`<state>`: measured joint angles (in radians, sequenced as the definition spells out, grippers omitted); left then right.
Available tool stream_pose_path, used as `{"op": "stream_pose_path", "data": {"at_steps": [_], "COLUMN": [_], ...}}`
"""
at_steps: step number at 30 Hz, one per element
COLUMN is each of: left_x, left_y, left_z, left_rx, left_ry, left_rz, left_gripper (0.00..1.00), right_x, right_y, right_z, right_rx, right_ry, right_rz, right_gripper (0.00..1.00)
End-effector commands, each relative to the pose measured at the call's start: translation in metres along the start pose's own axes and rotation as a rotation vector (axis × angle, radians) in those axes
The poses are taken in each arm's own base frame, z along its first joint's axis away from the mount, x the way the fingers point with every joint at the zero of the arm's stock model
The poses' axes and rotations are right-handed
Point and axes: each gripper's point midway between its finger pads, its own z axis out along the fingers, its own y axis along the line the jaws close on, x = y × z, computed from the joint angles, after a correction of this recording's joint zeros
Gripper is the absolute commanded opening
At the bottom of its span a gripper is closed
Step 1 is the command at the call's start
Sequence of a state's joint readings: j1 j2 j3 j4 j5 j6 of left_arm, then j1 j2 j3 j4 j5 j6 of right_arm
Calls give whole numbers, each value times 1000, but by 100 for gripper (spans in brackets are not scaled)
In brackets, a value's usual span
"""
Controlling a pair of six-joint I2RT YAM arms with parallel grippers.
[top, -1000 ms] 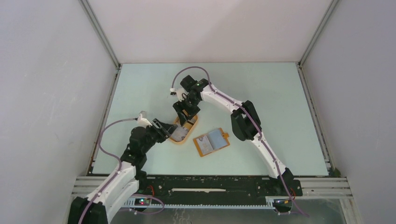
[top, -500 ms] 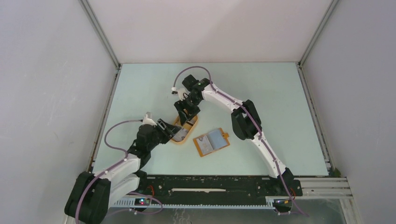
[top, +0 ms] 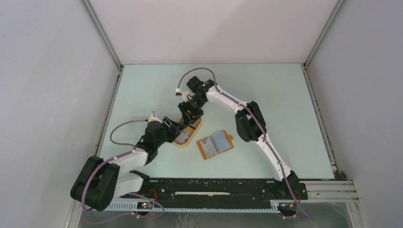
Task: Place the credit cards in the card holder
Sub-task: Pick up the credit card from the storage box.
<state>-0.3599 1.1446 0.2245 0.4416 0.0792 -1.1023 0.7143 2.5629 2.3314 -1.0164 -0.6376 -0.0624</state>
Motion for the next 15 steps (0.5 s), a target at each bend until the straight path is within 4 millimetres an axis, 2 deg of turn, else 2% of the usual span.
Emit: {"op": "stream_pose_path", "data": {"at_steps": [1, 4, 15], "left_x": [-11, -6, -12], "left_y": [-16, -12, -3], "left_z": [12, 16, 17], "left_rx": [-14, -71, -180], "left_ry": [-37, -12, -76], "left_rz": [-30, -35, -84], "left_gripper": [60, 60, 60], "right_x": [21, 21, 18], "right_y": [-29, -31, -33], "right_z": [13, 13, 10], "right_rx": [36, 30, 15], "right_ry": [67, 66, 53], "right_rz": [80, 90, 117], "right_gripper": [68, 67, 64]}}
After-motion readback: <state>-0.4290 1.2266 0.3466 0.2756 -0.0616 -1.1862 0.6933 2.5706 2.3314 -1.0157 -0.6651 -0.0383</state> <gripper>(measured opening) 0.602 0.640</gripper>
